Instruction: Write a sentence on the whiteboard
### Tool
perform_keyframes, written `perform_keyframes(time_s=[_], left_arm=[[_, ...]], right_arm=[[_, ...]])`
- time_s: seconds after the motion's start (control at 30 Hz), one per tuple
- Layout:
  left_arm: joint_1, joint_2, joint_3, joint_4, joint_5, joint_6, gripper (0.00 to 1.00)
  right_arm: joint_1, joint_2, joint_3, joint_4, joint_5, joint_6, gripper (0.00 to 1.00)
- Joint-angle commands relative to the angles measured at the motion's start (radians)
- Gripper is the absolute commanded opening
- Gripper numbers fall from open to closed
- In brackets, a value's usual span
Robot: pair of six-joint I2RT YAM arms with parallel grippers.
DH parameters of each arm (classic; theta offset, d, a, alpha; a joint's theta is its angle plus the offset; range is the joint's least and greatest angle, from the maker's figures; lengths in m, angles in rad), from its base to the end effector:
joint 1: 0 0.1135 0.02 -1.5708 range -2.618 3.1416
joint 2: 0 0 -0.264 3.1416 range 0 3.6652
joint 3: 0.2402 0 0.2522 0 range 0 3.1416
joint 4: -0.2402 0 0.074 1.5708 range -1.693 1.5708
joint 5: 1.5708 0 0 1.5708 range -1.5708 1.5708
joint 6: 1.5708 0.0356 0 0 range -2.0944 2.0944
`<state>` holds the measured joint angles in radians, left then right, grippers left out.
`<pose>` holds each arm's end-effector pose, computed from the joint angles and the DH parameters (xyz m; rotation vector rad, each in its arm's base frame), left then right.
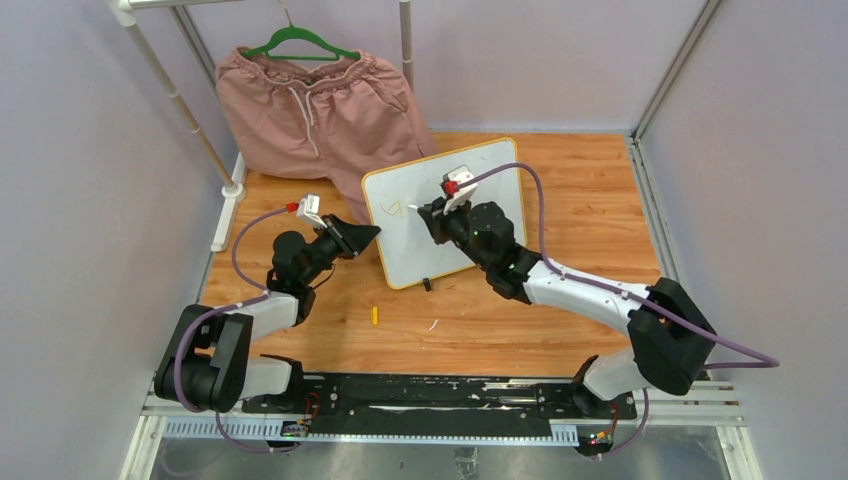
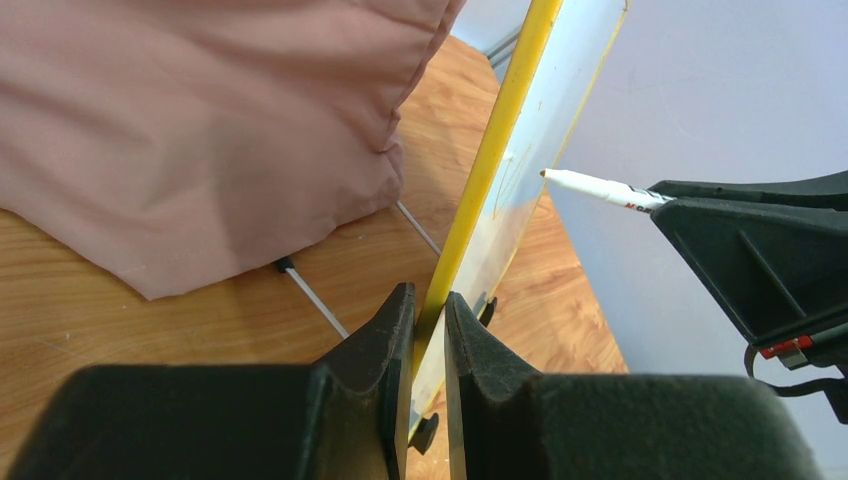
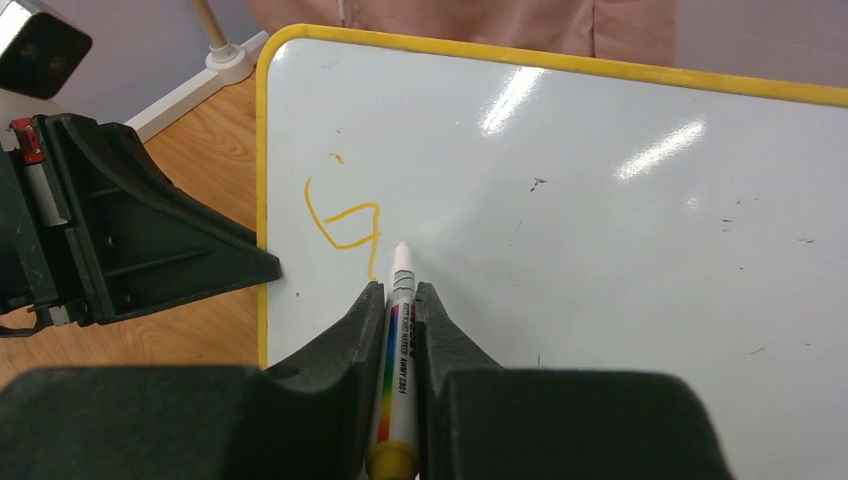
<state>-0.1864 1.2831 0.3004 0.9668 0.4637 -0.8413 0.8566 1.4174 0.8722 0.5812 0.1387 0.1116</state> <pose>0.2297 -0.0595 0.1944 -0.1694 1.7033 -1.1494 0.2195 0.2457 0.3026 -0.4656 1.5021 0.6603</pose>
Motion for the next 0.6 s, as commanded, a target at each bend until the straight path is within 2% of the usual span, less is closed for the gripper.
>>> perform_keyframes(time_s=[0.0, 0.57], left_arm=[[0.002, -0.018, -0.010, 0.023, 0.007, 0.010, 0.00], [0.002, -0.019, -0.007, 0.020, 0.007, 0.013, 0.00]], right_arm=[[-0.021, 0.022, 0.048, 0.037, 0.028, -0.008, 0.00], [-0.024, 0.068, 0.072, 0.060, 0.005, 0.005, 0.00]])
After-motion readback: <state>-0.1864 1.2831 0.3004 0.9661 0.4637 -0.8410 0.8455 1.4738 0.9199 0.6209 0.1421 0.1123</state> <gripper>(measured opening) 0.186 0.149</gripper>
